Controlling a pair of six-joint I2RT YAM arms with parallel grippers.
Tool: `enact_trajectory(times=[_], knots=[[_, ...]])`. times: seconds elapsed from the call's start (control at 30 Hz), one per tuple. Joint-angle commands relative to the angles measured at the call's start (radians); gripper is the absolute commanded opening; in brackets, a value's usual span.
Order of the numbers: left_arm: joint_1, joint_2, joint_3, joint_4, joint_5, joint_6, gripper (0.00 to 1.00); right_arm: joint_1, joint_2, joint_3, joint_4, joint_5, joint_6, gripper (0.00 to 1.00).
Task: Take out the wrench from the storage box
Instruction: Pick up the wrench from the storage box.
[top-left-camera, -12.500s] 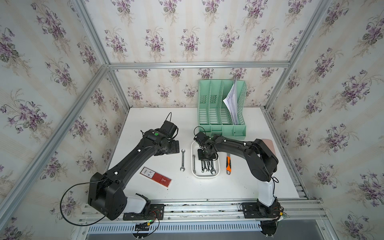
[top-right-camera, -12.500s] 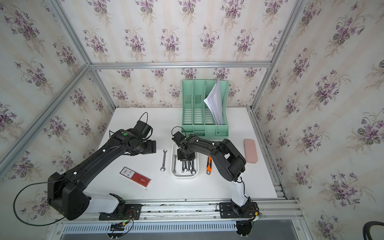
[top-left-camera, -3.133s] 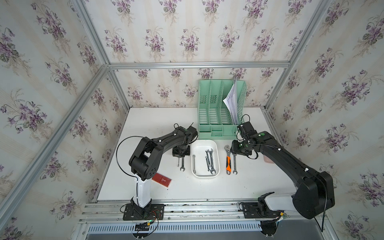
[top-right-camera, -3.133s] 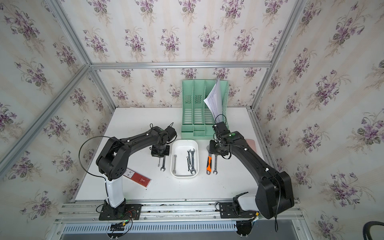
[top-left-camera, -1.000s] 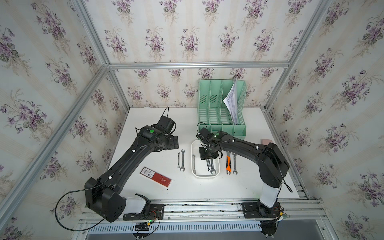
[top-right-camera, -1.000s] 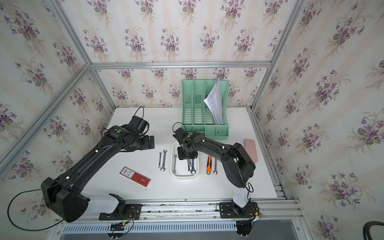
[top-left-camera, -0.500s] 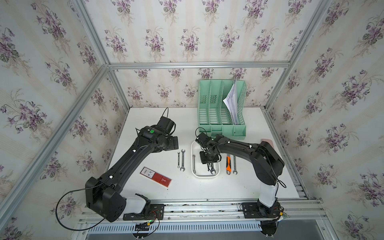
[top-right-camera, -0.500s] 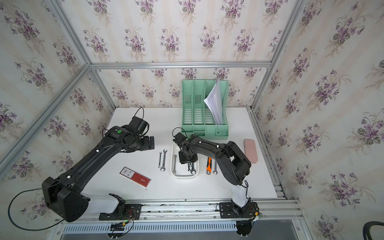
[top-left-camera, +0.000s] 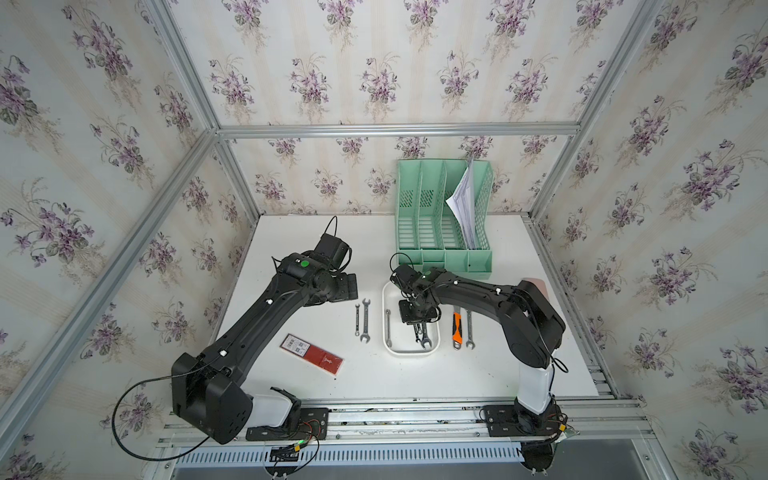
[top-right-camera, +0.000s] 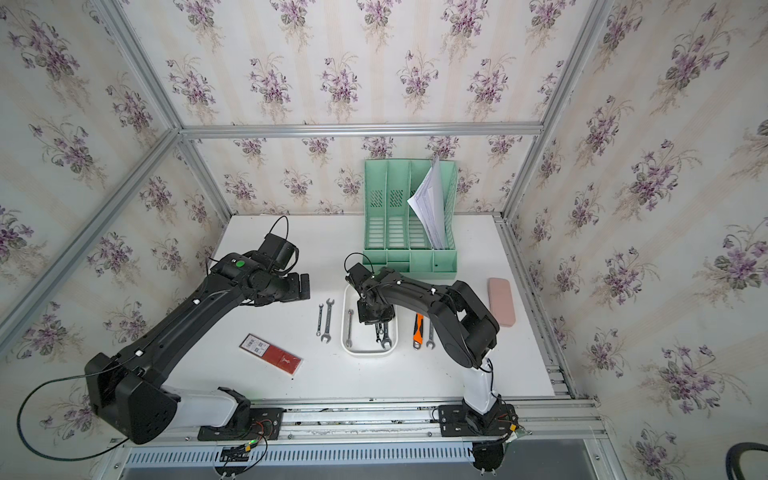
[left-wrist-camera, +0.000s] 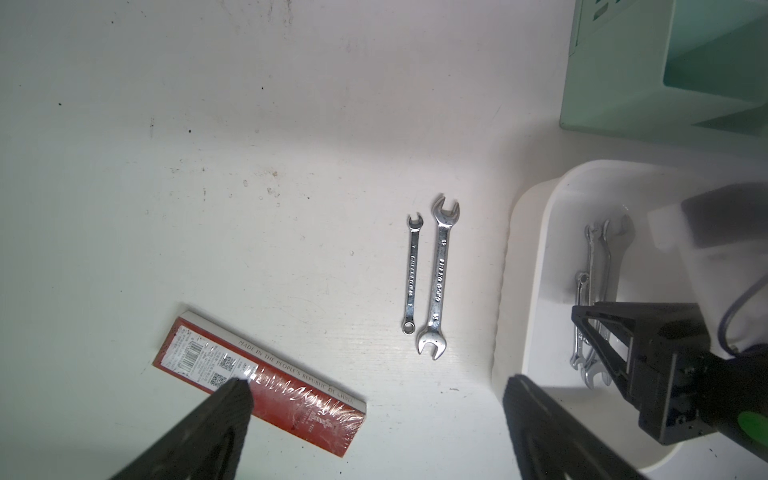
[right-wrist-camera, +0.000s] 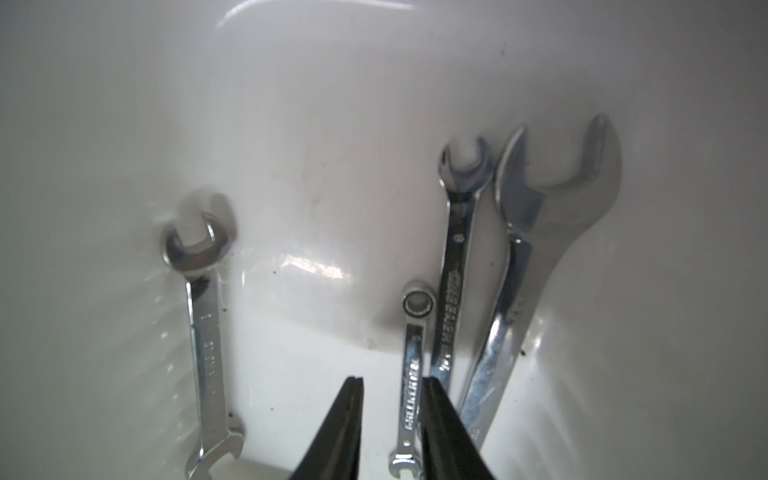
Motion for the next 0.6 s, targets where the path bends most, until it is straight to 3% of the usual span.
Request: enact_trajectory(times=[0.0,0.57], knots=[[0.001,-0.001,-0.002,0.007,0.009,-0.003,0.99,-0.008,0.003,0.006,-0.017,0.024,-0.014,0.28],[0.001,0.004,-0.014,0.013,0.012,-0.003,0.99,-0.056,0.006,-0.023,0.016,0.0,-0.035,0.23]])
